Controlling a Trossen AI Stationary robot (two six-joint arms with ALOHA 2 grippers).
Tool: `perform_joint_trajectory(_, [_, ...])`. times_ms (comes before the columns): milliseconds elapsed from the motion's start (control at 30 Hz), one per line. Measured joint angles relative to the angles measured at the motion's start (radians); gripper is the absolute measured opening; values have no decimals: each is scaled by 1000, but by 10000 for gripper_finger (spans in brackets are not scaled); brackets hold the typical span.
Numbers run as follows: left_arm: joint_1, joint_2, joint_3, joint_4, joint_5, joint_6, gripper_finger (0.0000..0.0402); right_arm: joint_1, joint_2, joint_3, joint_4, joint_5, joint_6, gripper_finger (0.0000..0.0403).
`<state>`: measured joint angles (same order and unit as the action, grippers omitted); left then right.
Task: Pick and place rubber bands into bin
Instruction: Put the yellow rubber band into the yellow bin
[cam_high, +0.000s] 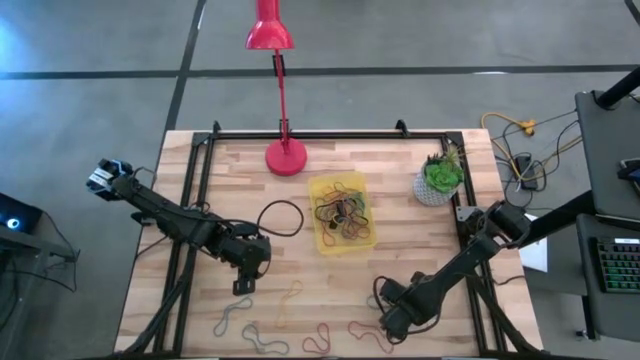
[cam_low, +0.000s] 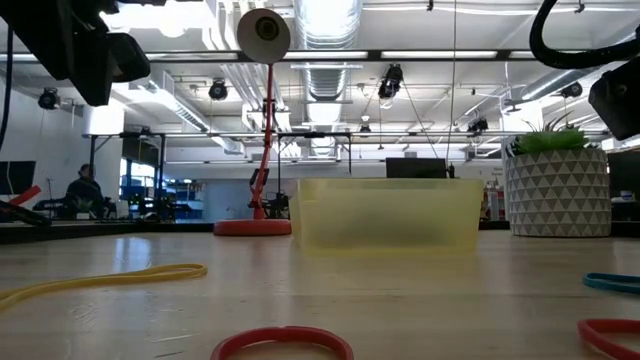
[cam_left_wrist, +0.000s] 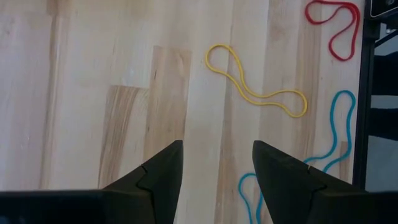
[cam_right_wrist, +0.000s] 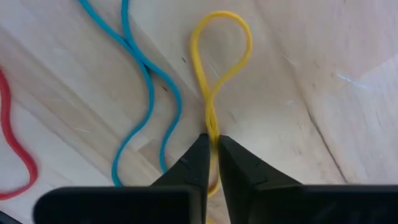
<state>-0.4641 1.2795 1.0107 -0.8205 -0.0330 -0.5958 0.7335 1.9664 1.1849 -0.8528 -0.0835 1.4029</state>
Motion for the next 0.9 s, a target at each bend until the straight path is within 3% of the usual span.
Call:
perform_joint_trajectory(200, [0, 0, 0, 1, -1, 0, 177, 2, -8, 52, -50, 87, -41, 8])
perform_joint_trajectory(567, [0, 0, -1, 29, -30, 0, 177, -13, -90, 203, -282, 377, -5, 8])
perform_joint_trajectory(767, [0, 0, -2, 57, -69, 0, 177, -68, -177, 339, -493, 562, 25, 8])
perform_joint_trajectory(900, [0, 0, -2, 60, -107, 0, 177, -181, -239, 403, -499, 647, -100, 8])
